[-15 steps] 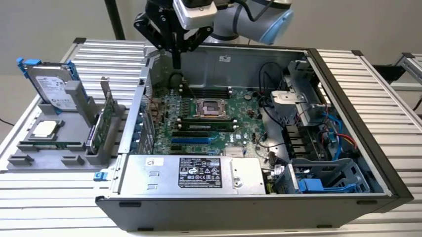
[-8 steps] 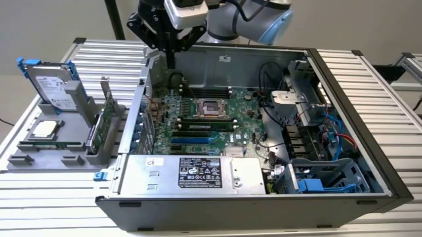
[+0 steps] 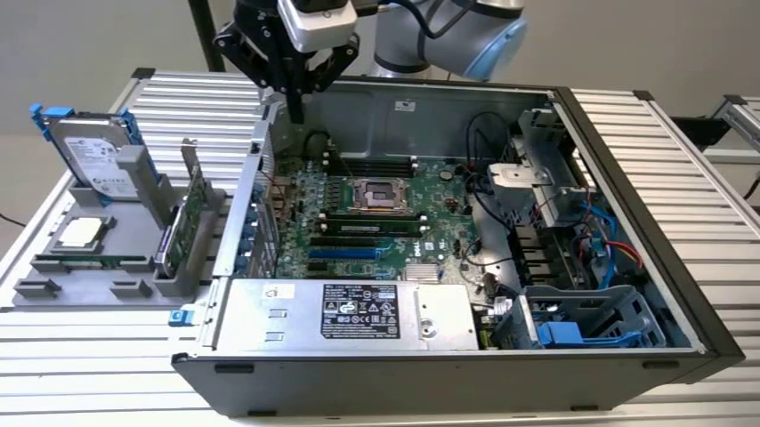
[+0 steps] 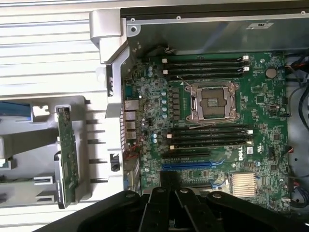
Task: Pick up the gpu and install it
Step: 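Reach for the gpu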
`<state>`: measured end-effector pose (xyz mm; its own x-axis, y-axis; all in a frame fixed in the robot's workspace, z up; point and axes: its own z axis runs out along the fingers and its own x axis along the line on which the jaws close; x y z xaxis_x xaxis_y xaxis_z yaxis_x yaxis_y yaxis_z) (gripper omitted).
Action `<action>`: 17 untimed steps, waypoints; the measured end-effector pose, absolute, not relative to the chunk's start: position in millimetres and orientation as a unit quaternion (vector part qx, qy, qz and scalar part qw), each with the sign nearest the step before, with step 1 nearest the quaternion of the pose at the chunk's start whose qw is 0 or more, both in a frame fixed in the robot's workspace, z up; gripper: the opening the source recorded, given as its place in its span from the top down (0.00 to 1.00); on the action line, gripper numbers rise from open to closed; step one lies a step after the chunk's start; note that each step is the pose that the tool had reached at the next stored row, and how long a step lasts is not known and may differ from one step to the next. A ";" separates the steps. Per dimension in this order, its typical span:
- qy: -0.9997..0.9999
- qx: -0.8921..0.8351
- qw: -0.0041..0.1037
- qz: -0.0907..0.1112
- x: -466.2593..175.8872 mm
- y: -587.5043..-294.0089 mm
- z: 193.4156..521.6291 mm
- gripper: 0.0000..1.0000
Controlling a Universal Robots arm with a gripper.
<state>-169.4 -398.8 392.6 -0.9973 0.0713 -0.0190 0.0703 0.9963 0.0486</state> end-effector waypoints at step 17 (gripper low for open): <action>0.999 0.035 0.010 0.024 -192.7 -398.8 392.6 1.00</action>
